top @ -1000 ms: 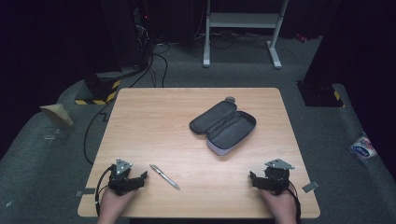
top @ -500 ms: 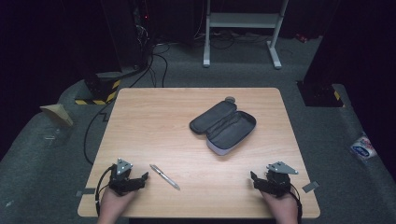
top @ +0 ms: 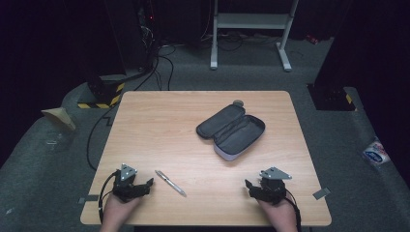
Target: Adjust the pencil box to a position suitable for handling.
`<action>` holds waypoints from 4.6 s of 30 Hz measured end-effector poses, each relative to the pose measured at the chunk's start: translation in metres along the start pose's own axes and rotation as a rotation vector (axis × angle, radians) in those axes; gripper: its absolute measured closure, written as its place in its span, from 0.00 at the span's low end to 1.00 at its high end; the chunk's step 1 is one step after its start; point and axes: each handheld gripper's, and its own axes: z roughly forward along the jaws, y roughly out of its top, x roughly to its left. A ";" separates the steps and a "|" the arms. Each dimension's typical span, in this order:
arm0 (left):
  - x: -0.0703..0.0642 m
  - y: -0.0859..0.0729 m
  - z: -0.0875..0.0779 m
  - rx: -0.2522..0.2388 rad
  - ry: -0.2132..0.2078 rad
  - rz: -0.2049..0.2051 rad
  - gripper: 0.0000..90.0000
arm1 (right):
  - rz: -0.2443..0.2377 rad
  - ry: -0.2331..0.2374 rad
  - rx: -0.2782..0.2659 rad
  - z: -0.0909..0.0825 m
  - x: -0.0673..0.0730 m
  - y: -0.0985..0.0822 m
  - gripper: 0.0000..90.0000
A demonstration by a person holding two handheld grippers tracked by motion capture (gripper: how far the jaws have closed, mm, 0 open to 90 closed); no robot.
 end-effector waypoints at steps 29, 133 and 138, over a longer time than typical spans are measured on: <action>0.000 0.000 -0.001 0.001 0.001 0.000 0.18 | -0.034 0.076 -0.084 0.019 0.018 0.053 0.37; 0.000 0.000 -0.001 -0.001 0.001 0.004 0.18 | 0.098 -0.094 -0.021 0.034 -0.050 0.057 0.89; 0.000 0.000 -0.001 -0.002 0.002 0.004 0.18 | 0.104 -0.081 -0.045 0.027 -0.041 0.044 0.89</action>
